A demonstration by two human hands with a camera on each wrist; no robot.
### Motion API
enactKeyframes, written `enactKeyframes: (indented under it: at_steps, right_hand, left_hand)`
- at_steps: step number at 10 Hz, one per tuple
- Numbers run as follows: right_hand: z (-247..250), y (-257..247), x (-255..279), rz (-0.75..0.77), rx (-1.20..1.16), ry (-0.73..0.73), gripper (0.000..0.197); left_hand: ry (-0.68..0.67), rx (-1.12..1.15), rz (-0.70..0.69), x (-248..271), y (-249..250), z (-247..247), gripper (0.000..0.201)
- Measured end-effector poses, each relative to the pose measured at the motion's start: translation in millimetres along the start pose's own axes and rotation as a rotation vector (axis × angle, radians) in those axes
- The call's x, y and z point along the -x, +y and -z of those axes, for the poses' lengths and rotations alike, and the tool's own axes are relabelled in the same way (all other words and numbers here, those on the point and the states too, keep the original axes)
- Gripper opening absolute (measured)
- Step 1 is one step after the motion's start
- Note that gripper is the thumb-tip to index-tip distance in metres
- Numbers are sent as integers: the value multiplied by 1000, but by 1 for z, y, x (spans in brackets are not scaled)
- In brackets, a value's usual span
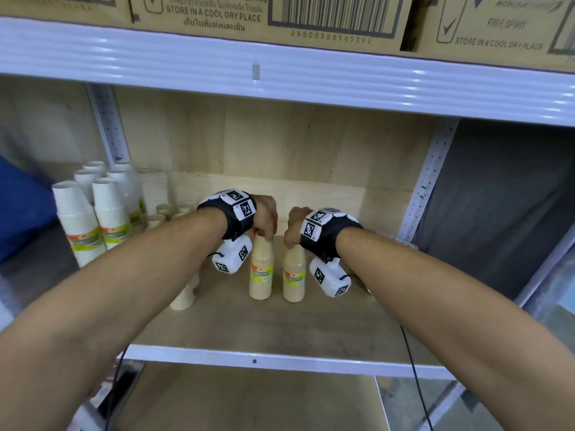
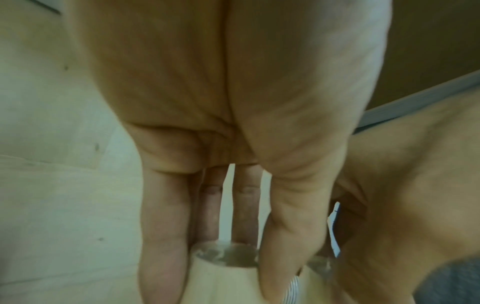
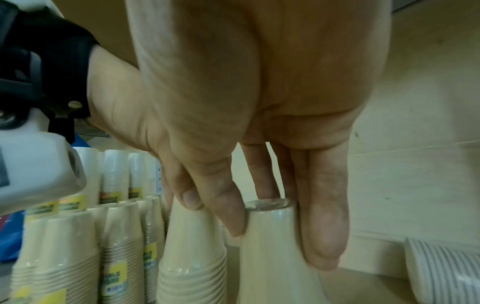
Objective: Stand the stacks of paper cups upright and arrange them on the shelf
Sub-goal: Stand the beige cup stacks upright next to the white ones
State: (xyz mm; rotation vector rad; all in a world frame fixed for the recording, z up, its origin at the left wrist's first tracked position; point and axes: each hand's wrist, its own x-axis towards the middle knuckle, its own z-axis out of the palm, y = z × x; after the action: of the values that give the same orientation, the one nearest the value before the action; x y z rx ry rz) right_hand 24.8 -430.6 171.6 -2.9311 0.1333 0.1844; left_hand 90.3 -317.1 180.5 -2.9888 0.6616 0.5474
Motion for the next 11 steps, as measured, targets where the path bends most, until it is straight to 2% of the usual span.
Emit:
enactKeyframes:
  at_steps: [1, 2, 3, 5, 6, 7, 8, 9, 11]
  right_hand:
    - [-12, -26, -30, 13, 161, -66, 29]
    - [-9, -37, -21, 103, 84, -114, 19]
    - [-9, -60, -1, 158, 69, -124, 27]
    - [-25, -114, -8, 249, 89, -210, 29]
    - [-25, -125, 9, 353, -51, -202, 26]
    - [-36, -148, 11, 347, -31, -192, 26]
    - [-47, -162, 13, 420, -116, -192, 41]
    - [-46, -170, 24, 451, -166, -162, 40]
    - [-53, -193, 13, 438, -98, -161, 37]
  left_hand:
    - [-33, -14, 95, 15, -17, -1, 27]
    - [-111, -43, 146, 28, -28, -6, 31]
    - [-155, -27, 195, 44, -51, -10, 24]
    - [-121, 96, 255, 85, -91, -19, 11]
    - [-106, 150, 298, 105, -110, -25, 8]
    - [-47, 195, 353, 122, -127, -33, 19]
    - [15, 211, 397, 131, -144, -41, 24]
    - [28, 261, 403, 139, -154, -46, 25]
    - [61, 229, 394, 148, -163, -51, 27]
